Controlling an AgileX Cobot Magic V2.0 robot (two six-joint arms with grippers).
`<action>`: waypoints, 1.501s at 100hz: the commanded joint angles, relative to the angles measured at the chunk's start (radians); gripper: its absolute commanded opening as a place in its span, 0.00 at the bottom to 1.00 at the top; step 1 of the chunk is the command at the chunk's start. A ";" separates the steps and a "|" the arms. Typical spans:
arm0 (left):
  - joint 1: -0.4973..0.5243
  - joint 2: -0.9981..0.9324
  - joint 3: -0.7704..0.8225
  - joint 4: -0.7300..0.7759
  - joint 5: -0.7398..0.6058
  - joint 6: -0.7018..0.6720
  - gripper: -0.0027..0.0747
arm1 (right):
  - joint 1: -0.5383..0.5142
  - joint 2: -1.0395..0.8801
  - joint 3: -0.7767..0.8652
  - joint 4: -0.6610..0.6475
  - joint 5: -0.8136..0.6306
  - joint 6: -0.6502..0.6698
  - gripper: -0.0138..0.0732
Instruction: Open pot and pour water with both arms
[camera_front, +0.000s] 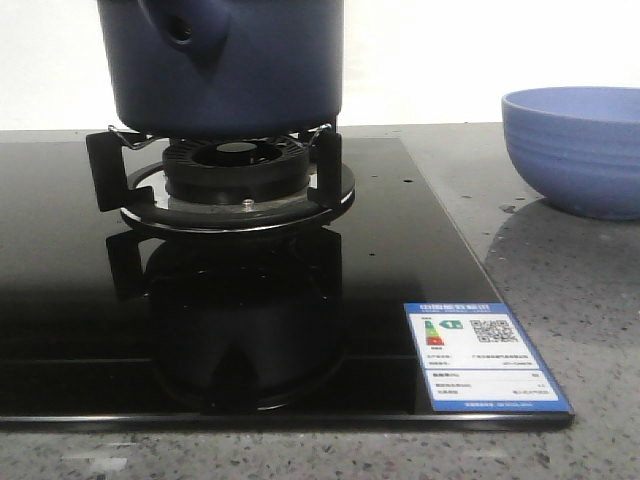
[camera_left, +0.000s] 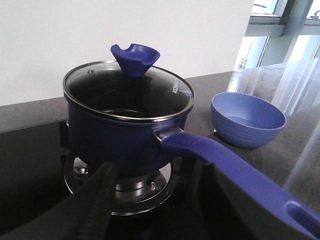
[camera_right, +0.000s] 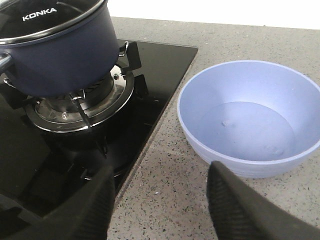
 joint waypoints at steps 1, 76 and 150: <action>-0.012 0.035 -0.053 -0.041 -0.082 0.018 0.60 | 0.001 0.012 -0.036 0.015 -0.063 -0.013 0.60; -0.012 0.644 -0.423 -0.531 -0.072 0.638 0.66 | 0.001 0.010 -0.036 0.017 -0.076 -0.013 0.59; -0.012 0.914 -0.601 -0.581 -0.019 0.743 0.70 | 0.001 0.010 -0.036 0.017 -0.068 -0.013 0.59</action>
